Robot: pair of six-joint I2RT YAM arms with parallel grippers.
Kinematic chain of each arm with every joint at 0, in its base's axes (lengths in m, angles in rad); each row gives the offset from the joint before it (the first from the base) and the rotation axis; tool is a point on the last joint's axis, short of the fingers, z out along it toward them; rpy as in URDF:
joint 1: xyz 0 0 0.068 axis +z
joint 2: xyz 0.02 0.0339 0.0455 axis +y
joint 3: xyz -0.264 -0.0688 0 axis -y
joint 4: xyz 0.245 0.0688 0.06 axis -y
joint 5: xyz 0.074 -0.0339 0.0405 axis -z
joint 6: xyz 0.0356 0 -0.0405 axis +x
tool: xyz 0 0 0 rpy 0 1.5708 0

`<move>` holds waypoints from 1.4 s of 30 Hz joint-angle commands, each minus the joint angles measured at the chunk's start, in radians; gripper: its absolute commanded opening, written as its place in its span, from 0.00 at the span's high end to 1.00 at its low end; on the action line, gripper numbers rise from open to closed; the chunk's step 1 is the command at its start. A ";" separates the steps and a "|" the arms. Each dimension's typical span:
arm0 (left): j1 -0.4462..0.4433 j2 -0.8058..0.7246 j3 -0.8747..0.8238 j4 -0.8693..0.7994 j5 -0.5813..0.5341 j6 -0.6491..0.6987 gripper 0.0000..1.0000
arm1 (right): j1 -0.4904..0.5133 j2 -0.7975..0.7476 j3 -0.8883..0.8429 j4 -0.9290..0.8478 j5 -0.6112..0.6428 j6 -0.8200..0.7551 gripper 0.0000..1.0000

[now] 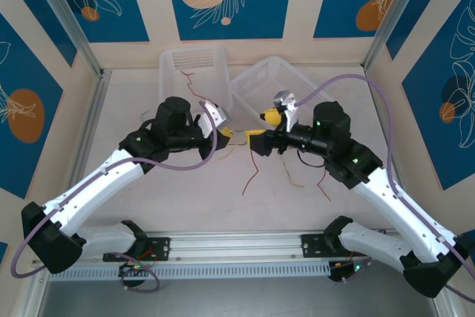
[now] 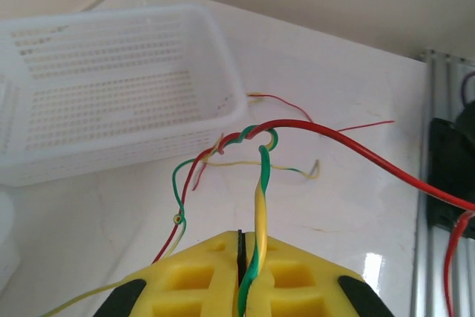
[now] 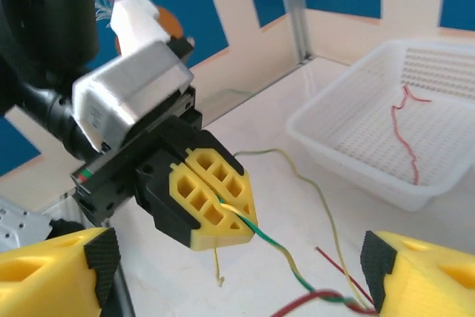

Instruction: Untangle the cables

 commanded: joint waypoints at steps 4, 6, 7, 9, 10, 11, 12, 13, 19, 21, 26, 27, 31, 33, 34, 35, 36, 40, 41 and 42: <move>-0.005 -0.041 -0.039 0.075 -0.095 -0.041 1.00 | -0.007 0.049 0.068 -0.225 0.017 0.238 0.17; -0.005 -0.043 -0.042 0.081 -0.107 -0.037 1.00 | -0.007 0.067 0.054 -0.247 0.026 0.271 0.16; -0.004 -0.044 -0.041 0.083 -0.111 -0.036 1.00 | -0.006 0.075 0.040 -0.239 0.020 0.279 0.16; -0.004 -0.049 -0.046 0.096 -0.118 -0.041 1.00 | -0.006 0.102 0.025 -0.232 -0.002 0.299 0.17; -0.005 -0.052 -0.047 0.098 -0.120 -0.043 1.00 | -0.005 0.116 0.023 -0.223 -0.023 0.301 0.17; -0.004 -0.054 -0.051 0.103 -0.130 -0.046 1.00 | 0.001 0.136 0.015 -0.200 -0.049 0.301 0.17; -0.003 -0.059 -0.056 0.108 -0.135 -0.049 1.00 | 0.006 0.159 0.015 -0.196 -0.058 0.301 0.19; -0.004 -0.063 -0.058 0.109 -0.133 -0.049 1.00 | 0.009 0.185 0.021 -0.200 -0.055 0.300 0.21; -0.004 -0.099 -0.107 0.141 -0.179 -0.059 1.00 | 0.010 0.318 0.055 -0.156 -0.022 0.328 0.95; -0.003 -0.108 -0.121 0.146 -0.234 -0.068 1.00 | 0.007 0.346 0.084 -0.188 0.042 0.337 1.00; 0.011 -0.109 -0.144 0.130 -0.487 -0.080 1.00 | -0.054 0.295 0.080 -0.238 0.108 0.348 1.00; 0.024 -0.109 -0.152 0.130 -0.540 -0.089 1.00 | -0.085 0.271 0.063 -0.240 0.099 0.360 1.00; 0.093 -0.129 -0.195 0.144 -0.630 -0.152 1.00 | -0.240 0.196 -0.015 -0.238 0.030 0.413 1.00; 0.128 -0.149 -0.225 0.159 -0.671 -0.182 1.00 | -0.301 0.160 -0.044 -0.258 0.037 0.414 1.00; 0.144 -0.155 -0.233 0.158 -0.673 -0.190 1.00 | -0.326 0.145 -0.061 -0.257 0.036 0.415 1.00; 0.159 -0.159 -0.237 0.149 -0.695 -0.204 1.00 | -0.358 0.128 -0.079 -0.253 0.026 0.419 1.00; 0.174 -0.164 -0.242 0.139 -0.718 -0.215 1.00 | -0.390 0.113 -0.095 -0.252 0.011 0.420 1.00; 0.238 -0.191 -0.265 0.123 -0.723 -0.243 1.00 | -0.480 0.078 -0.121 -0.259 -0.052 0.416 1.00; 0.251 -0.200 -0.268 0.114 -0.757 -0.256 1.00 | -0.493 0.070 -0.122 -0.266 -0.056 0.413 1.00; 0.265 -0.211 -0.270 0.102 -0.791 -0.264 1.00 | -0.508 0.060 -0.123 -0.274 -0.059 0.409 1.00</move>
